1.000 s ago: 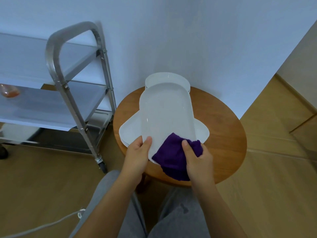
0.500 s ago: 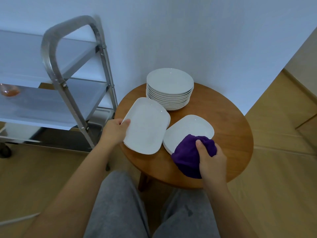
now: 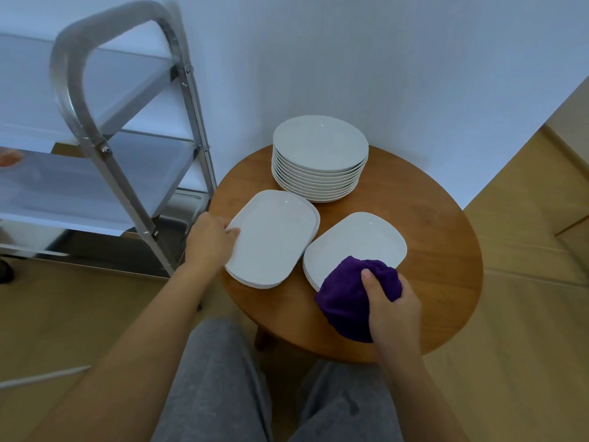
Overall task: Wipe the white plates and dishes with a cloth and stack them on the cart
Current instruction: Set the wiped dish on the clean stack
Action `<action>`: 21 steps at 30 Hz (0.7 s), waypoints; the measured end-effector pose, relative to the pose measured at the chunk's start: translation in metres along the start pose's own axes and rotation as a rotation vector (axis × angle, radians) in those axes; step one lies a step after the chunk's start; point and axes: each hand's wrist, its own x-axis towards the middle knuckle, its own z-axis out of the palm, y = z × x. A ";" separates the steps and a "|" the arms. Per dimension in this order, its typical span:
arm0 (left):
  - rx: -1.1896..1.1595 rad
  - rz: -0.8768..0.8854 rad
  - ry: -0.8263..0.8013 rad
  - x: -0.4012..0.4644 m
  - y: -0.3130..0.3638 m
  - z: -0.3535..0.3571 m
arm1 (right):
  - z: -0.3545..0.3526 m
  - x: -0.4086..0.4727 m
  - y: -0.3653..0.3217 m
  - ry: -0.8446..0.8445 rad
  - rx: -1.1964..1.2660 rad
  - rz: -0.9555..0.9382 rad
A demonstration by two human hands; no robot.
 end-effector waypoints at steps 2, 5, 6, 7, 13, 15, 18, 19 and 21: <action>0.017 0.002 0.013 0.005 -0.001 0.004 | 0.002 0.001 0.001 -0.007 -0.023 -0.011; 0.112 0.028 0.054 0.010 -0.001 0.012 | 0.004 0.004 0.002 -0.007 -0.038 -0.010; 0.155 0.040 0.077 0.010 0.000 0.015 | 0.005 0.005 0.003 -0.007 -0.041 -0.011; 0.173 0.044 0.095 0.011 0.000 0.018 | 0.005 0.006 0.003 -0.008 -0.043 -0.012; 0.230 0.025 0.146 0.003 0.012 0.023 | 0.002 0.011 0.006 -0.007 -0.030 0.000; 0.164 0.094 0.197 -0.014 0.029 0.022 | 0.000 0.013 0.007 0.003 -0.026 0.007; 0.022 0.393 0.216 -0.058 0.056 0.033 | -0.005 0.016 0.009 0.029 -0.011 0.021; 0.008 0.461 0.145 -0.074 0.064 0.038 | -0.007 0.017 0.009 0.038 -0.008 0.024; 0.085 0.441 -0.063 -0.095 0.076 0.052 | -0.013 0.019 0.010 0.059 -0.005 0.027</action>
